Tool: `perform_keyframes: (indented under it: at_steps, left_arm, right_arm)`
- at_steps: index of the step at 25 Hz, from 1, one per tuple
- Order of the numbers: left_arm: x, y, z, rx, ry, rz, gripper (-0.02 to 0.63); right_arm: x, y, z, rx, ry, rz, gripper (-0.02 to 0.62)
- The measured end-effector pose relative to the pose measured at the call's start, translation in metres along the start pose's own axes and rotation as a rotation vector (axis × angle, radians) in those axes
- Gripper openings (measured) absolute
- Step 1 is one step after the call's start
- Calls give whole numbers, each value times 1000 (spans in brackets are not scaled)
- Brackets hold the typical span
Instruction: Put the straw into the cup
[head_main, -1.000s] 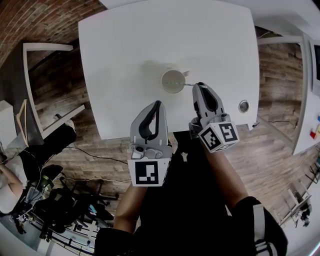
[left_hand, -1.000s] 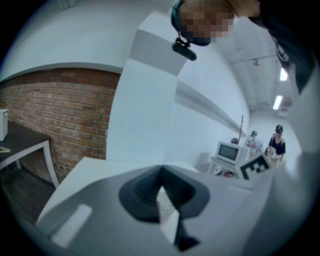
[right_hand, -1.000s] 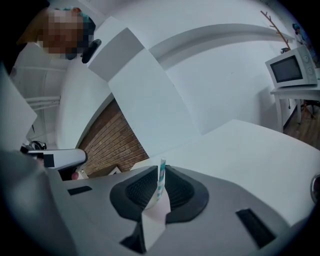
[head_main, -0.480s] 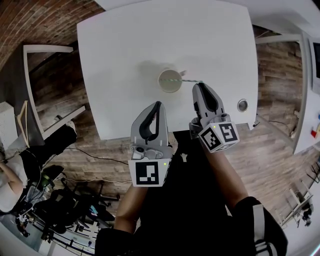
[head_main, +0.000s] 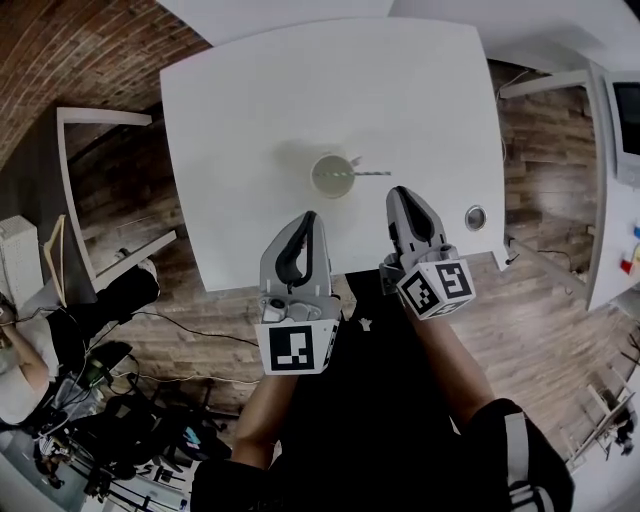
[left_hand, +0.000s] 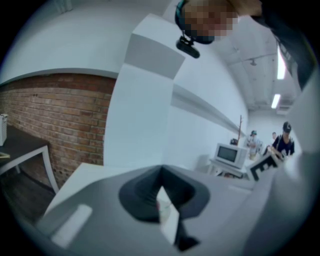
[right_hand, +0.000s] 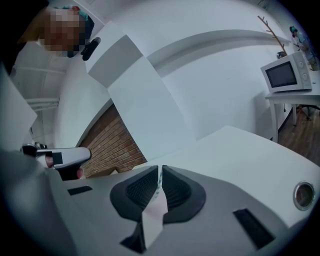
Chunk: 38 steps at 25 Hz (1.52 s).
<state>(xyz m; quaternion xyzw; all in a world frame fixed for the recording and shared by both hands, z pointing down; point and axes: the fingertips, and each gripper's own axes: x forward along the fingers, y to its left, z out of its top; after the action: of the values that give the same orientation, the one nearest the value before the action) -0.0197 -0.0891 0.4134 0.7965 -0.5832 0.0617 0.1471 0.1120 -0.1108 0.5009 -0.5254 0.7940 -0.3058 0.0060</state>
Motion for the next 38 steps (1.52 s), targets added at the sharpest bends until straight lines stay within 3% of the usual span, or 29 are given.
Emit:
perform_keyframes:
  at_steps: [9, 12, 20, 27, 38]
  left_arm:
    - [-14, -6, 31, 70, -54, -27, 3]
    - [-23, -11, 41, 58, -66, -30, 3]
    - [-46, -27, 76, 98, -151, -73, 3]
    - [-73, -28, 73, 132, -144, -87, 3]
    - [-84, -22, 80, 103, -194, -84, 3]
  right_arm:
    - [-26, 36, 34, -36, -30, 73, 14]
    - [-39, 53, 52, -56, -59, 98, 12]
    - [-75, 88, 92, -168, -143, 134, 11]
    - [-95, 111, 93, -223, -157, 142, 11]
    - [-97, 129, 84, -283, -143, 143, 6]
